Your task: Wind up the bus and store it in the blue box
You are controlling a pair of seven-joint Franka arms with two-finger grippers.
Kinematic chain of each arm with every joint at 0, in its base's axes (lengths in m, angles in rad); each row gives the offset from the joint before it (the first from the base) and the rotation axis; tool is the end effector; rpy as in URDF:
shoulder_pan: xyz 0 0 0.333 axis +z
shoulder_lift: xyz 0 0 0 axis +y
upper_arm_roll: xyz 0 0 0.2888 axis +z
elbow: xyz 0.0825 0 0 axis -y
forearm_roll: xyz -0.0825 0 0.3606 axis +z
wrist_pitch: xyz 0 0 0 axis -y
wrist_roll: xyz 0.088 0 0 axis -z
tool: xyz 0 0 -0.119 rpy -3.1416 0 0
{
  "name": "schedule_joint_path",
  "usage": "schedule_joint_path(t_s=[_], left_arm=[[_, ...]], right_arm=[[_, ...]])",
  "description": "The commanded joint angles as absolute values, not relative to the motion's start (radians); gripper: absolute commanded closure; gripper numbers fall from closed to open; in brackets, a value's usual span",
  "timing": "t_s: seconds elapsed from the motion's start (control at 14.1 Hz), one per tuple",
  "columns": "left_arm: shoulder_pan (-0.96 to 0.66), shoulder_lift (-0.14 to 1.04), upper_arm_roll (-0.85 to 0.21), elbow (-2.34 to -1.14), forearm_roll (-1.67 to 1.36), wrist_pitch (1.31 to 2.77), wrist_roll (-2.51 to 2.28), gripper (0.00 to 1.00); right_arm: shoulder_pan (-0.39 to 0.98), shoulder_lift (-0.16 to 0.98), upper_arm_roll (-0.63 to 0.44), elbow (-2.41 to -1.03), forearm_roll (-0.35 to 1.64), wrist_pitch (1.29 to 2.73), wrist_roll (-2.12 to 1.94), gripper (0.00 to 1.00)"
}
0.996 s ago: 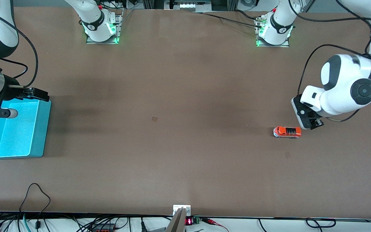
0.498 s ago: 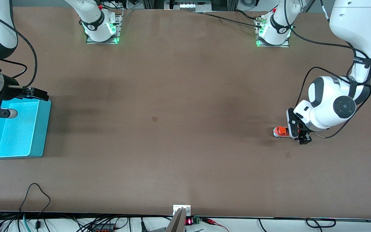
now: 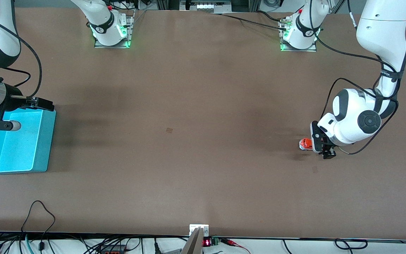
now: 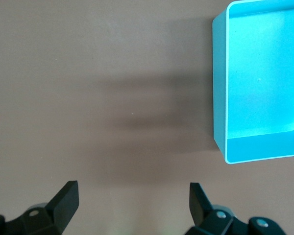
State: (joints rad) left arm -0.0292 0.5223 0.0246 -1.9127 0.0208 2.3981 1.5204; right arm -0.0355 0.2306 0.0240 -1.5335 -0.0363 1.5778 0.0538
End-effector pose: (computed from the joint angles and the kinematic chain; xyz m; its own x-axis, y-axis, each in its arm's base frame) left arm 0.5960 -0.0027 0.1994 0.0267 -0.9993 -0.0276 -0.9990 -0.0276 0.0357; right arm 0.5804 -0.0121 0.4738 0.9810 -0.0644 -0.1833 -0.0580 -0.9975 0.0401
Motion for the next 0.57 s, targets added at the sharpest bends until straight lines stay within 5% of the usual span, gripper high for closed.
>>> schedule_joint_path(t_s=[0.0,0.14,0.36,0.5], left_arm=[[-0.026,0.545,0.02,-1.907,0.04,2.439,1.549,0.07],[-0.026,0.554,0.02,-1.907,0.04,2.447,1.549,0.15],[-0.026,0.555,0.02,-1.907,0.038,2.447,1.548,0.59],[-0.025,0.552,0.02,-1.905,0.037,2.445,1.548,0.77]], right_arm=[[-0.037,0.227,0.026,-1.536,-0.046,1.566,0.057,0.0],[-0.035,0.233,0.026,-1.536,-0.046,1.565,0.057,0.0],[-0.034,0.233,0.026,-1.54,-0.044,1.566,0.058,0.0],[-0.035,0.233,0.026,-1.54,-0.044,1.566,0.051,0.0]])
